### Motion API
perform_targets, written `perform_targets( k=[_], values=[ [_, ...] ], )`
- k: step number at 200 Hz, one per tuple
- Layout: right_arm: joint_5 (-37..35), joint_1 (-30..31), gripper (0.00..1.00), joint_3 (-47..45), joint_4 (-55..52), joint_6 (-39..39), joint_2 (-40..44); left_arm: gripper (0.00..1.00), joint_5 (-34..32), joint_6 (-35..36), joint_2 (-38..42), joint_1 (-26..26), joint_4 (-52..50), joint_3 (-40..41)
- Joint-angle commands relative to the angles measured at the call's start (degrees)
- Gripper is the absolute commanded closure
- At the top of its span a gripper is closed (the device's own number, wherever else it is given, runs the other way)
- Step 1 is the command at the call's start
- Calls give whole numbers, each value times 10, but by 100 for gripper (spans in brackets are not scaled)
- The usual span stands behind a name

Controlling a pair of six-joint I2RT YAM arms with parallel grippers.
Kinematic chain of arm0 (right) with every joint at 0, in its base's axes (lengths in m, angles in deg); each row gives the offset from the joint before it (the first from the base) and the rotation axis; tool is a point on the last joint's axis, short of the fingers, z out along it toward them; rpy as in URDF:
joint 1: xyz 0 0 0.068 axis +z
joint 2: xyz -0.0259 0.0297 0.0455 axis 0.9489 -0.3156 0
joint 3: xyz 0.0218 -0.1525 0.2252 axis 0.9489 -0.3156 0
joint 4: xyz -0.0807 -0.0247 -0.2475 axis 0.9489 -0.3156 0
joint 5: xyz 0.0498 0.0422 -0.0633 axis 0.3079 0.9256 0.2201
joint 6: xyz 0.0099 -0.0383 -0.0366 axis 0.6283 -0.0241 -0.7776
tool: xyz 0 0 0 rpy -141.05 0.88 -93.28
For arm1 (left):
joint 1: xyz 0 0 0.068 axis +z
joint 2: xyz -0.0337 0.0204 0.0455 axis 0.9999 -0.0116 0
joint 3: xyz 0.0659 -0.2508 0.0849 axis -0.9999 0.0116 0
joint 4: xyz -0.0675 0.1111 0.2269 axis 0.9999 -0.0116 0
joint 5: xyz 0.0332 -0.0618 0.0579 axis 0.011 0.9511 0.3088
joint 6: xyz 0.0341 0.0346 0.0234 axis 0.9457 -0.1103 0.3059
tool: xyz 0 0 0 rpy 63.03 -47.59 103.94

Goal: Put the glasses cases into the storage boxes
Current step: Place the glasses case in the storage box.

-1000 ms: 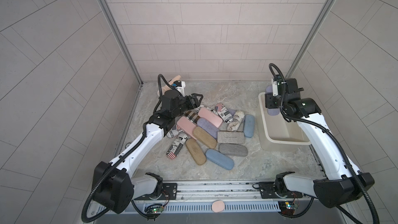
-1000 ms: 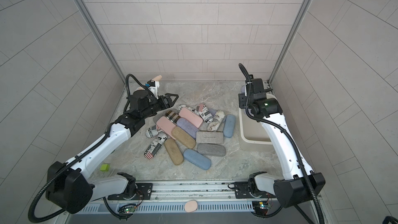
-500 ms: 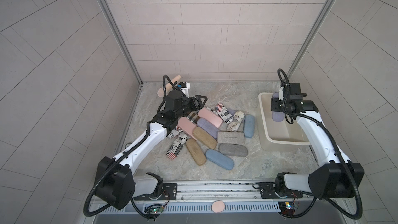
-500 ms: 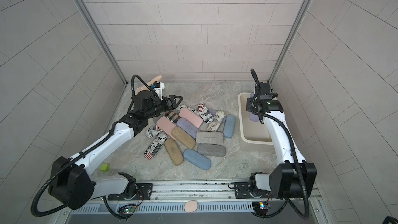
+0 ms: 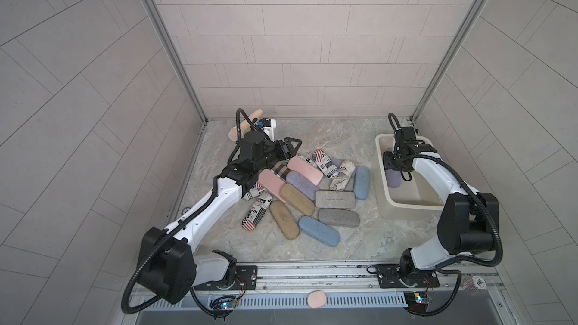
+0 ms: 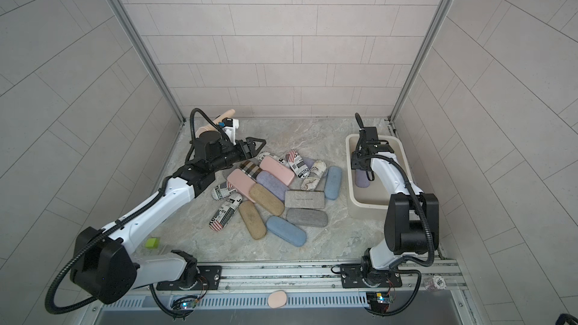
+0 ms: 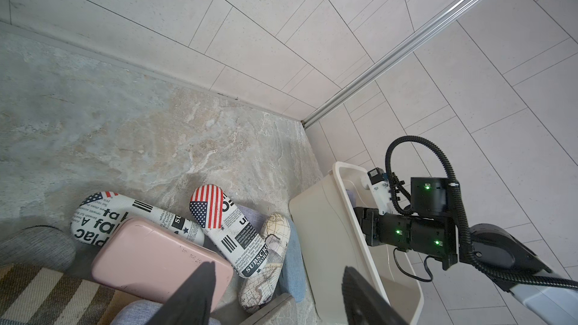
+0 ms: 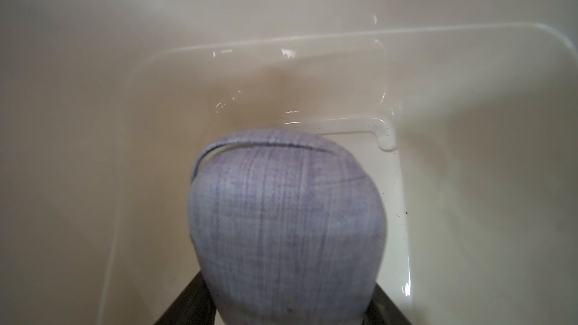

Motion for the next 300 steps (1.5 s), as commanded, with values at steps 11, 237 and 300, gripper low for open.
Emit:
perform_targets(
  k=[11, 237, 300],
  values=[
    [9, -4, 41, -12, 27, 6, -11, 29, 3, -4, 0, -2, 14, 7],
    [-9, 11, 28, 32, -23, 38, 46, 29, -24, 23, 3, -4, -12, 2],
    [-57, 179, 32, 106, -121, -4, 152, 30, -106, 41, 30, 16, -55, 4]
  ],
)
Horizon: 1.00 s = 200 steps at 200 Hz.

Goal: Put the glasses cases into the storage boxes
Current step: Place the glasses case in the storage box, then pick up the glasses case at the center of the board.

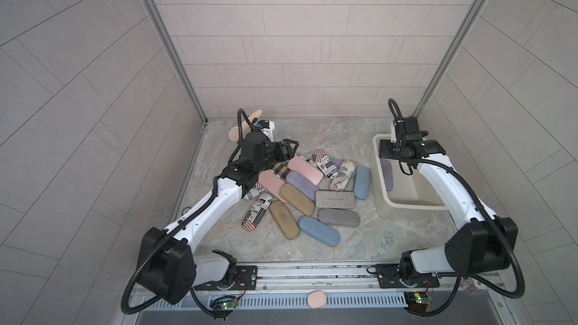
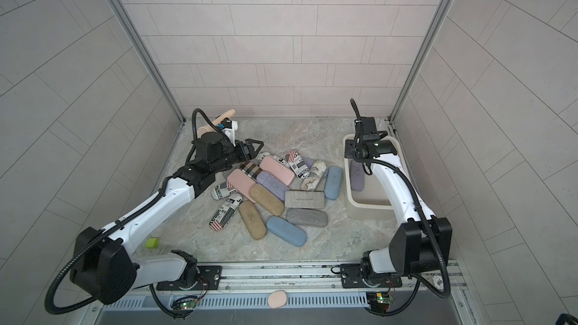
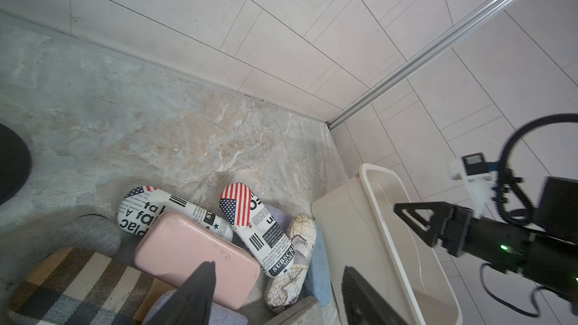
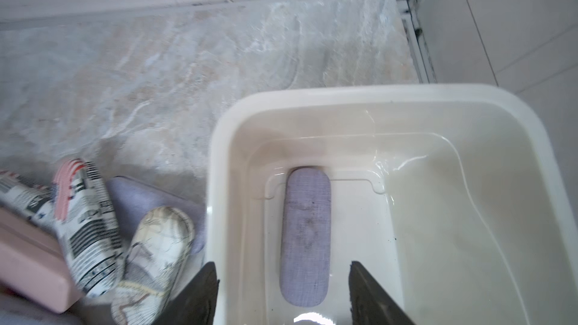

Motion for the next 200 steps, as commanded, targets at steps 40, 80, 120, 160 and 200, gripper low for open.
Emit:
perform_targets(
  k=[40, 80, 120, 160, 200],
  values=[
    [-110, 259, 34, -14, -52, -26, 91, 30, -71, 8, 35, 33, -1, 18],
    [-115, 351, 39, -62, -56, -22, 105, 30, -45, 1, 25, 33, 4, 14],
    [-109, 357, 40, -87, -59, -9, 99, 30, -32, -11, 22, 31, 11, 15],
    [-64, 360, 38, -76, -68, -14, 76, 30, -38, 10, 22, 27, -26, -6],
    [-50, 373, 37, -69, -57, -26, 45, 31, -40, 1, 16, 23, -23, -1]
  ],
)
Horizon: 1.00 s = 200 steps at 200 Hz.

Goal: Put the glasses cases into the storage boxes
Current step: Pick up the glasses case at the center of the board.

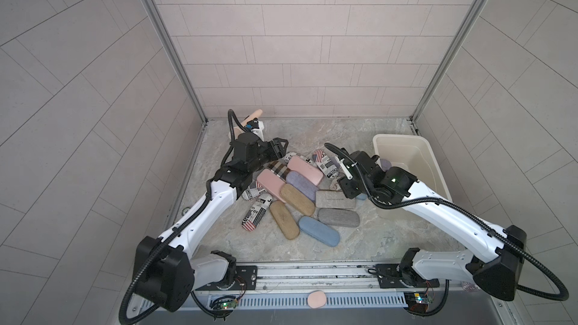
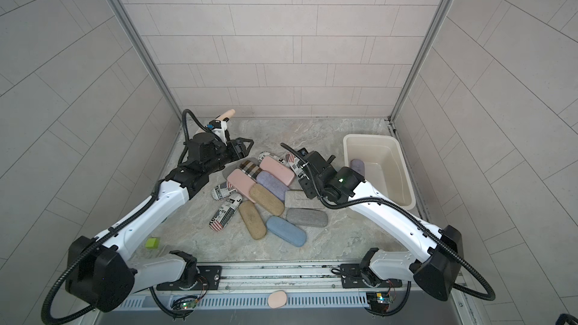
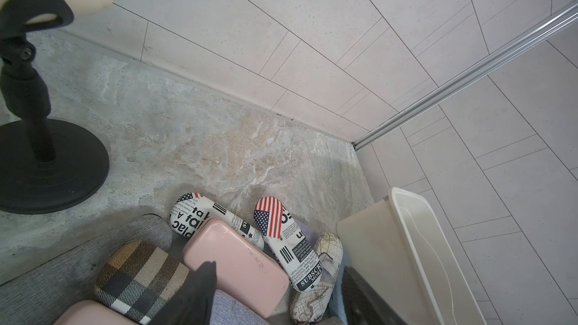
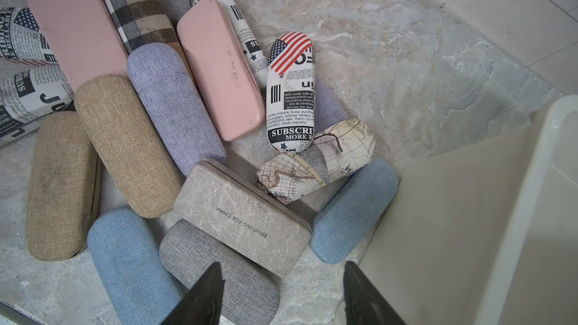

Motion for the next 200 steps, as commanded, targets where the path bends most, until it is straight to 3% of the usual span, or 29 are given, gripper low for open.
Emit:
perform_targets(
  k=[1, 77, 132, 200],
  values=[
    [10, 14, 37, 15, -9, -8, -17, 31, -4, -1, -8, -6, -5, -12],
    [14, 57, 42, 64, -80, 3, -72, 31, -28, -4, -13, -6, -39, -24],
    [19, 83, 47, 36, -43, 27, -69, 31, -38, 1, -4, -4, -51, -29],
    [28, 124, 42, -26, -20, 27, -63, 31, -18, -2, -11, -4, -20, -17]
  ],
)
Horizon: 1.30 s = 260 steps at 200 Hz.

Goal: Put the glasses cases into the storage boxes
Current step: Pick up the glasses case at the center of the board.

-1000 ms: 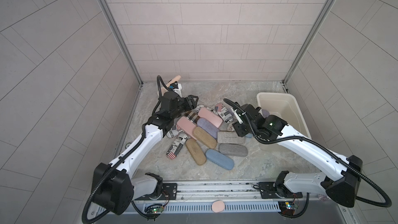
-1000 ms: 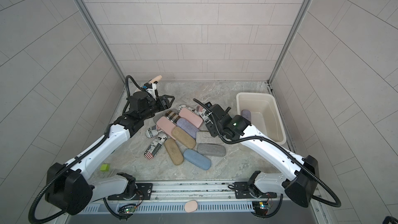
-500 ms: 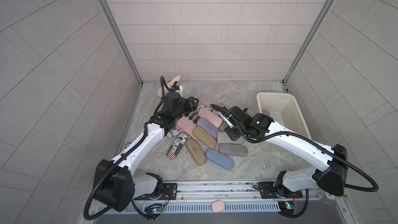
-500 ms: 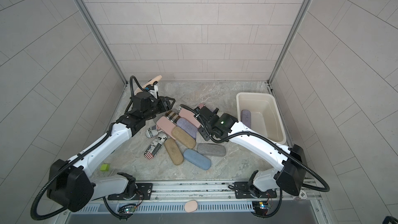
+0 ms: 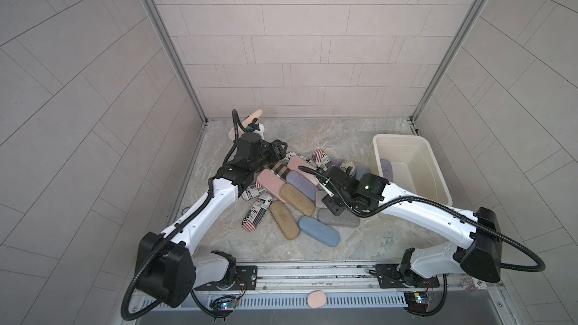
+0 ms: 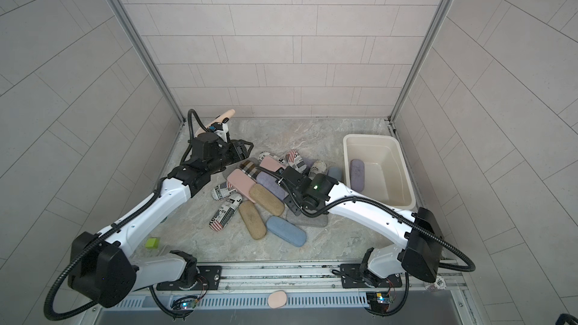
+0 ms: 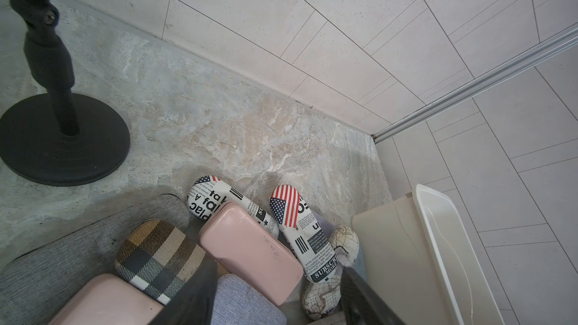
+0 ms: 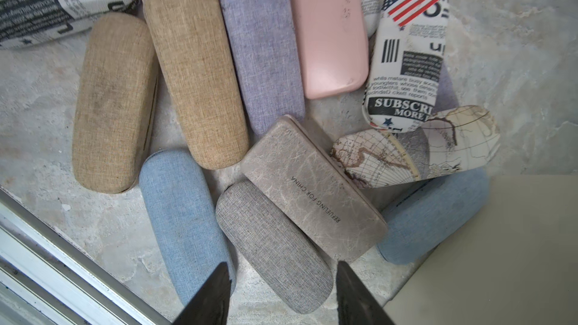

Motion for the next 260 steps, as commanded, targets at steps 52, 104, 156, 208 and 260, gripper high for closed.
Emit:
perform_targets(
  k=[52, 104, 156, 208, 260],
  values=[
    [-31, 66, 35, -78, 45, 39, -1, 31, 58, -30, -37, -13, 46, -6],
    [2, 89, 32, -114, 98, 49, -38, 31, 65, -6, -71, -38, 11, -30],
    [33, 101, 32, -128, 139, 45, -84, 31, 81, -16, -74, -35, 8, -36],
    [58, 115, 38, -158, 178, 57, -93, 31, 84, -13, -63, -35, 3, -38],
    [77, 115, 36, -174, 214, 61, -109, 31, 82, -9, -58, -35, 5, -37]
  ],
)
